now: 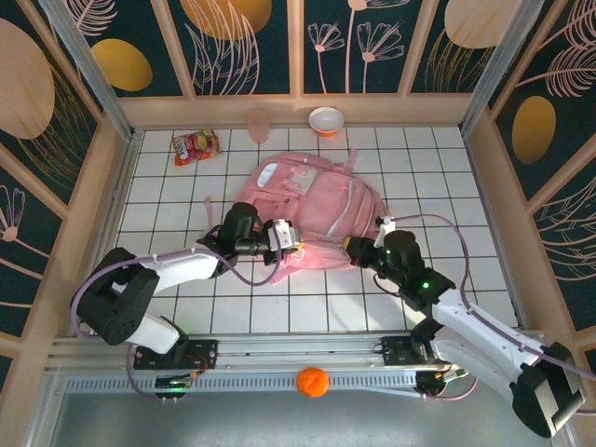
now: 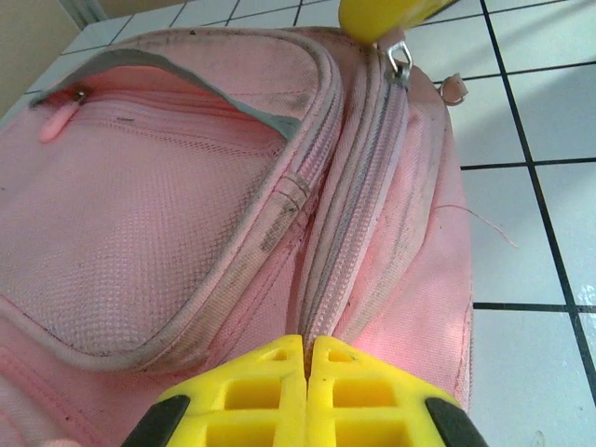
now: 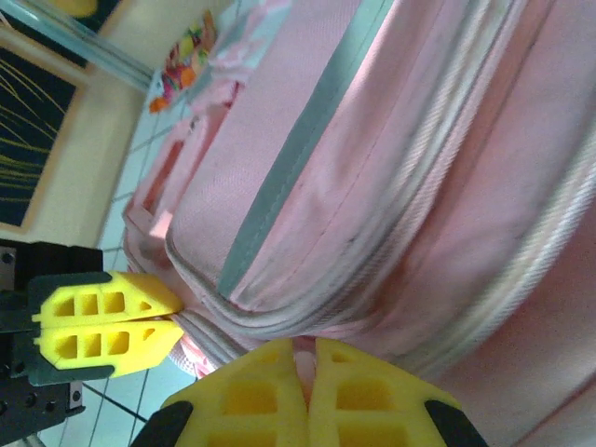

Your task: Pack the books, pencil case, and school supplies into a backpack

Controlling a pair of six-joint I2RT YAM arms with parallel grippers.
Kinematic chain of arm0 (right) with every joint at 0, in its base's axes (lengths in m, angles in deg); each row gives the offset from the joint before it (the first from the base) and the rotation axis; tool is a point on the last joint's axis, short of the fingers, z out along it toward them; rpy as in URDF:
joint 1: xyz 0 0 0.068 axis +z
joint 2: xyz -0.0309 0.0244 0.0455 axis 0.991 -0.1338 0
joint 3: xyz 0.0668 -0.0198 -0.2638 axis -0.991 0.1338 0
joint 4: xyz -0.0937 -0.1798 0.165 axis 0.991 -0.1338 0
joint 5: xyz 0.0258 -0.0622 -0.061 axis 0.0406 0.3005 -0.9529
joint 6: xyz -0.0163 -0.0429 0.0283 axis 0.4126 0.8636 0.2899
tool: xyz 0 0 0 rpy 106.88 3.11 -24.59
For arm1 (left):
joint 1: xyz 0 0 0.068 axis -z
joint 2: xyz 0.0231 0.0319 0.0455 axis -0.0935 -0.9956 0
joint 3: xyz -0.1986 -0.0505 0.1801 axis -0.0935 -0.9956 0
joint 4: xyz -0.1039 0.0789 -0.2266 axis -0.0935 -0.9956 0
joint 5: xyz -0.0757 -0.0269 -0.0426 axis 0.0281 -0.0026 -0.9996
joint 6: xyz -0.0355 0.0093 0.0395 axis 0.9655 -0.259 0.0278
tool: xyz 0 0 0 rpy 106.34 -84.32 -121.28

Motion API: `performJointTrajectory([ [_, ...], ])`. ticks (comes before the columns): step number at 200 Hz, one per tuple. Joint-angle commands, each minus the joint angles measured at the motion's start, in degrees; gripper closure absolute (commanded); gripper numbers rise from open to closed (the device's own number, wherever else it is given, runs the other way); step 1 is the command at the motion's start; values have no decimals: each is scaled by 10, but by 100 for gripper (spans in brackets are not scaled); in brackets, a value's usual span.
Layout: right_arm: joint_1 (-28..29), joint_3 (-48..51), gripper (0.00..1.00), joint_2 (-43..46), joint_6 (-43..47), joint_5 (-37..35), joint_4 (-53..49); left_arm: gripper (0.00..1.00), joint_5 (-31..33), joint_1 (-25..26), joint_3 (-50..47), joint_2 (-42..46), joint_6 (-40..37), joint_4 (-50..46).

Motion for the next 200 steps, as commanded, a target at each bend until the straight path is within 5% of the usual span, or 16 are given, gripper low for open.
performJointTrajectory([
  [1,-27,12,100,37,-15,-60,-20,100,30,-48,-26,30,26,14],
  [44,-24,17,100,22,-6,4,16,100,36,-52,-9,38,46,-10],
  [75,0,19,100,19,-12,-9,31,56,52,-52,-25,68,226,83],
  [93,3,20,100,14,-15,-15,30,43,139,-52,-11,93,375,71],
  [124,3,17,100,0,-15,-10,25,26,326,-52,52,151,577,-114],
  [180,5,13,100,-32,-9,14,54,23,475,-52,-85,325,909,-120],
  [200,9,12,100,-33,-8,1,55,25,505,-52,-119,375,960,-128],
])
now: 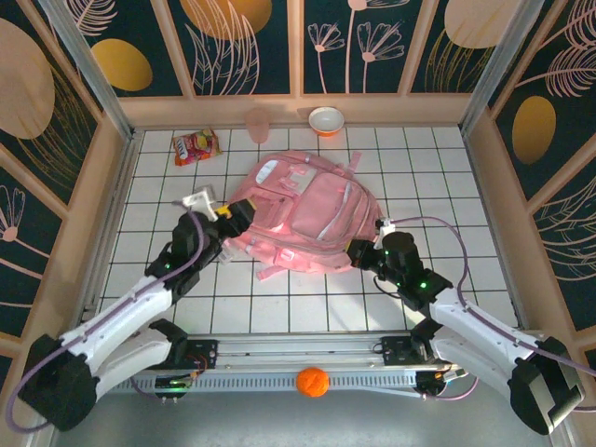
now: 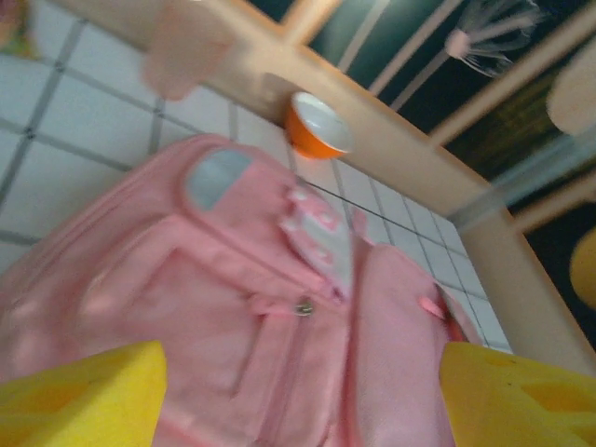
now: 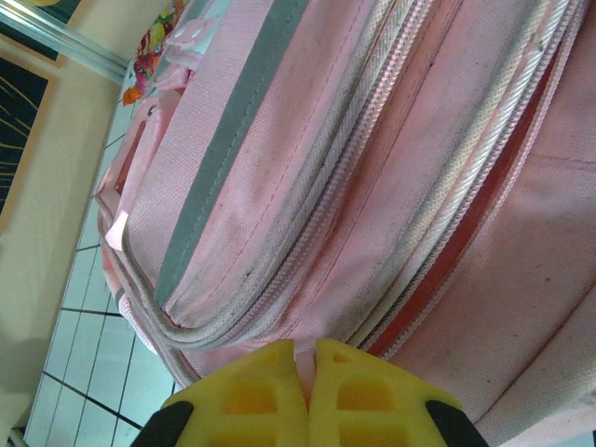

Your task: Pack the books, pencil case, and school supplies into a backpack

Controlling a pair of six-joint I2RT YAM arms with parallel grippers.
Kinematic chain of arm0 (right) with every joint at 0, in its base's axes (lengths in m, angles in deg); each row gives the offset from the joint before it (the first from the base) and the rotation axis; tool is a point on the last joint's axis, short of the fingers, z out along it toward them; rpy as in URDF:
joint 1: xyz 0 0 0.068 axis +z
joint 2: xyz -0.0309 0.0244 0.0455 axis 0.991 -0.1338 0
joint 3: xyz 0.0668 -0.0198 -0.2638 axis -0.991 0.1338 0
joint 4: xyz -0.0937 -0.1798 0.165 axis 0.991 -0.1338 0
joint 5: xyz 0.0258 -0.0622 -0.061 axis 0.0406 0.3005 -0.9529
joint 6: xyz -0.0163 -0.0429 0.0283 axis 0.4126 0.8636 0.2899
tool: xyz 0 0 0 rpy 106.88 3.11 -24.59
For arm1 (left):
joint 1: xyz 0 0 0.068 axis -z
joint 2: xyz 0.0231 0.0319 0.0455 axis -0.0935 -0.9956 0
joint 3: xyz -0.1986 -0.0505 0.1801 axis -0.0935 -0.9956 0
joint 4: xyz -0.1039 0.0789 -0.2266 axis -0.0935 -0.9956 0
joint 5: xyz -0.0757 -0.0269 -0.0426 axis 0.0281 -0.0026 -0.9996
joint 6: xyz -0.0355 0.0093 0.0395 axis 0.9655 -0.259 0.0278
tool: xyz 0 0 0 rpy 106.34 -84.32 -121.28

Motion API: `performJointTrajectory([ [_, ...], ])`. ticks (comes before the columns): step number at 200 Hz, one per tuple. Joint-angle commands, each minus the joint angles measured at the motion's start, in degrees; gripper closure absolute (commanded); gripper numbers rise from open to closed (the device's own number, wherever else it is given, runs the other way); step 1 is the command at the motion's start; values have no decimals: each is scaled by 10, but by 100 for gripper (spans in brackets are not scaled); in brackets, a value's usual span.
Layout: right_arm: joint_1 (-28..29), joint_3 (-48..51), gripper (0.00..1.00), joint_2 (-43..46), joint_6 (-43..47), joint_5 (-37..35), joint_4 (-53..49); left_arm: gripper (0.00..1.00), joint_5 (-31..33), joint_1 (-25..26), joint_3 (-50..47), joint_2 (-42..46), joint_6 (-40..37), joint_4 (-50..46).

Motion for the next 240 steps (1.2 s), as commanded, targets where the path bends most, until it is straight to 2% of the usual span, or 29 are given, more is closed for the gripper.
performJointTrajectory([
  [1,9,-4,100,-1,-1,-7,37,25,85,-2,-35,45,156,-27],
  [21,17,-4,100,-2,0,-19,40,22,83,-2,-32,41,182,-71],
  [47,39,-5,100,-3,1,-39,45,21,10,-2,-36,-14,219,-53],
  [68,55,-10,100,-7,0,-56,35,25,-43,-2,-35,-73,256,-23],
  [89,68,-11,100,-11,-5,-61,34,29,-66,-2,-32,-112,274,-4],
  [109,80,-10,100,-16,-10,-61,41,36,-61,-2,-31,-131,273,11],
  [151,123,-8,100,-26,-31,-91,63,48,-9,-2,-27,-169,264,28],
  [211,254,-13,100,-78,-76,-217,113,47,8,-3,72,-292,208,67],
  [240,284,-31,100,-126,-74,-251,141,46,10,-12,121,-344,188,75],
])
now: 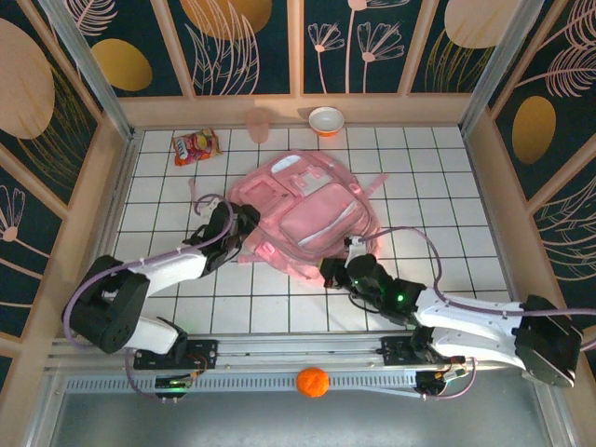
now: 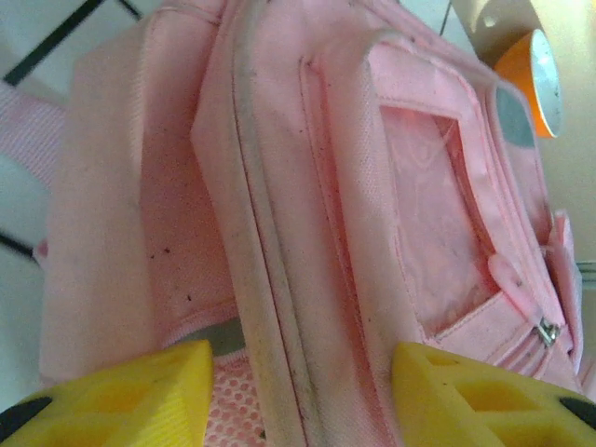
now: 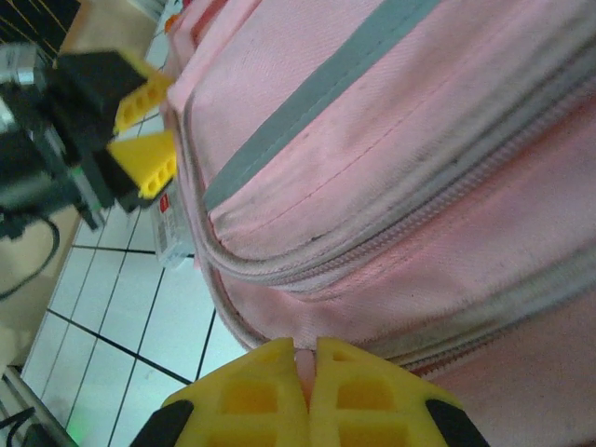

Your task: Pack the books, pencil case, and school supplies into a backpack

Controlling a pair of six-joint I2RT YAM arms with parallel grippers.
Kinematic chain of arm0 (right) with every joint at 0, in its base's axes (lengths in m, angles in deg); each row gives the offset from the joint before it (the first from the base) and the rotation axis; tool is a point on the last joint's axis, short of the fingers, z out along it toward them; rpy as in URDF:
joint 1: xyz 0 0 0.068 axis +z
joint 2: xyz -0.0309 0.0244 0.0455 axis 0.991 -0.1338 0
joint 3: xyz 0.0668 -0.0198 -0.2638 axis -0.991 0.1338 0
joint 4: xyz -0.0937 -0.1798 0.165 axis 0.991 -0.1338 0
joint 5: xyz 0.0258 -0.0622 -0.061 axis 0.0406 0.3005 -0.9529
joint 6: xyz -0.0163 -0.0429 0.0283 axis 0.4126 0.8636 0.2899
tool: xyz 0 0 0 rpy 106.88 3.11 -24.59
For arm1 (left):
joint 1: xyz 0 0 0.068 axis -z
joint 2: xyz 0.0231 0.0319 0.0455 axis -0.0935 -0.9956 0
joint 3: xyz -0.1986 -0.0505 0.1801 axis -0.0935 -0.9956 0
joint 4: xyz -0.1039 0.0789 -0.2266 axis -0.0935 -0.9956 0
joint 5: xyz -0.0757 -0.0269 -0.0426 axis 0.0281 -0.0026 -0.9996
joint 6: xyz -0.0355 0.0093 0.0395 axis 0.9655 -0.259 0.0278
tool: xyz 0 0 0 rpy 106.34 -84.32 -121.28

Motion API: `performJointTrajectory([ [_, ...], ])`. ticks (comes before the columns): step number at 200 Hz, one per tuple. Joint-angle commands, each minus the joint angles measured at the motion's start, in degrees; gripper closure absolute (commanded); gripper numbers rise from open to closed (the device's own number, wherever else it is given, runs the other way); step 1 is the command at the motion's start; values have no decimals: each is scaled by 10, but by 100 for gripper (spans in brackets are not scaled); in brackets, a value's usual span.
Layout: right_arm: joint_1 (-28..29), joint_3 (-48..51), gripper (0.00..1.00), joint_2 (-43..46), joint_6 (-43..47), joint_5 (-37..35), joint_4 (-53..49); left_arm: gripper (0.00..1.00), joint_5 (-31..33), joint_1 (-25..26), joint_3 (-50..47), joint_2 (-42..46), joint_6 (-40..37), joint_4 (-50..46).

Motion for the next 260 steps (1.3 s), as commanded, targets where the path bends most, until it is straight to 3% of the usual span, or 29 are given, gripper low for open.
performJointTrajectory([
  [1,23,-27,100,-30,-14,-51,52,46,-5,-7,47,-33,-26,40],
  [40,35,-53,100,-98,-7,-55,101,35,-48,-23,107,-74,-81,48],
  [69,35,-74,100,-125,7,-54,110,27,-42,-23,117,-42,-147,37],
  [90,35,-81,100,-135,14,-54,112,18,-25,-23,137,-2,-289,-25],
  [124,33,-91,100,-141,23,-50,113,18,-5,-23,119,71,-482,-72],
  [155,19,-91,100,-146,37,-26,134,22,-100,-23,65,145,-630,-19],
  [186,-3,-102,100,-160,52,20,145,31,-309,-23,48,166,-812,-31],
  [205,-7,-106,100,-164,56,29,146,33,-398,-22,46,164,-915,-77],
  [235,-12,-109,100,-167,53,34,145,36,-476,-17,10,171,-1054,-93],
  [260,-17,-108,100,-167,50,39,142,38,-474,-2,-24,176,-1111,-66],
])
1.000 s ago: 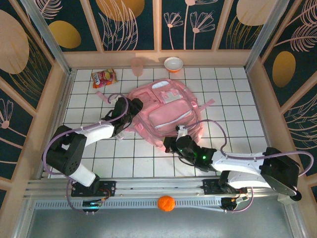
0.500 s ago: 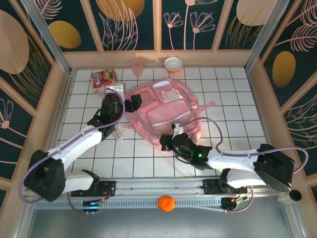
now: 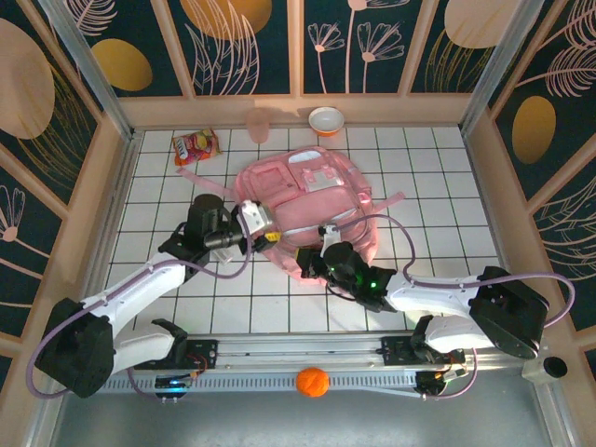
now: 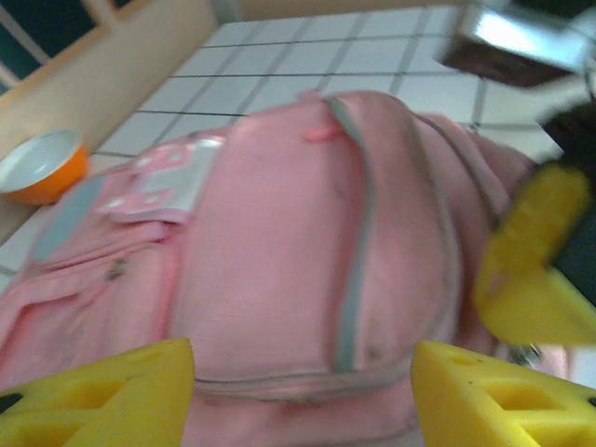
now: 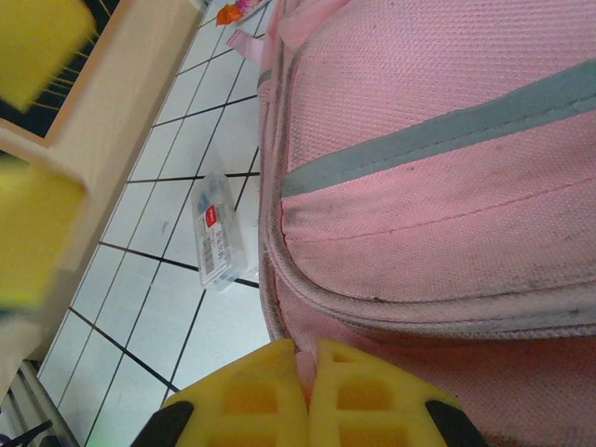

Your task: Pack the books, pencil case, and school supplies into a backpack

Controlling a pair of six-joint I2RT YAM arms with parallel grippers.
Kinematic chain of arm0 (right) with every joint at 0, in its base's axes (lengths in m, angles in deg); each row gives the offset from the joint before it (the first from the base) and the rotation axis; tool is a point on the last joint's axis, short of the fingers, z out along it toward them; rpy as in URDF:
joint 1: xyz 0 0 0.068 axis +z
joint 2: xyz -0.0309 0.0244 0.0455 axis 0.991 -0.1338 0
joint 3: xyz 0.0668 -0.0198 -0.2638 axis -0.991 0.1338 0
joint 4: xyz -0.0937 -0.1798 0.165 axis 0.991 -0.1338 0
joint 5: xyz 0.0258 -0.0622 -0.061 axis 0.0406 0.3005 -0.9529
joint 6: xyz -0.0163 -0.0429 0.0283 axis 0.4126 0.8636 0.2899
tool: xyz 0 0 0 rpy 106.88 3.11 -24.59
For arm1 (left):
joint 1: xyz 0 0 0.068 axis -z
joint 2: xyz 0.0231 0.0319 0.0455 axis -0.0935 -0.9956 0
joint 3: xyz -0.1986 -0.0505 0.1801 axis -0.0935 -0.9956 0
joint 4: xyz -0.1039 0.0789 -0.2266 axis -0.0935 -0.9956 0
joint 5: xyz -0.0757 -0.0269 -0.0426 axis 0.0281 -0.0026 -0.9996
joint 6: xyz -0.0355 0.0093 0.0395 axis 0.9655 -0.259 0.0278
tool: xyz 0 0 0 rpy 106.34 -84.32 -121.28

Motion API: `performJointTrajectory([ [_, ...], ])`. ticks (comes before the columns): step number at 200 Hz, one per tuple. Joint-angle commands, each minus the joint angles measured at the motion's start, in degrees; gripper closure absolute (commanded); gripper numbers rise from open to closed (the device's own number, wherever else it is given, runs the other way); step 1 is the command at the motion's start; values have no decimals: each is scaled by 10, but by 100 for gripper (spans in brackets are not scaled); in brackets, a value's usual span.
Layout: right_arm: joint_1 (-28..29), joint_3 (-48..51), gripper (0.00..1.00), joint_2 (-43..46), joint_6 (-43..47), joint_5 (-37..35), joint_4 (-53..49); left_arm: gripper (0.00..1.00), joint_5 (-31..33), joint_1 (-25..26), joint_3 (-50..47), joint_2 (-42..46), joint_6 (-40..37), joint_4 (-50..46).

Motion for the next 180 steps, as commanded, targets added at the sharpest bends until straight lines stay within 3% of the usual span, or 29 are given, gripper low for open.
performJointTrajectory([
  [1,-9,-21,100,-4,8,3,34,38,-64,13,-28,11,-130,6],
  [28,-12,-22,100,-4,9,12,35,36,-30,31,-43,-8,-186,7],
  [71,-13,-21,100,0,2,17,39,36,-8,61,-39,-57,-215,26],
  [91,-13,-21,100,7,0,18,39,40,-2,68,-29,-84,-235,9],
  [115,-13,-20,100,17,-2,23,40,53,20,72,-35,-105,-240,18],
  [148,-17,-13,100,35,-5,32,38,100,64,72,-65,-102,-194,106],
  [180,-36,12,100,90,-9,7,-17,100,113,62,-75,-71,-172,111],
])
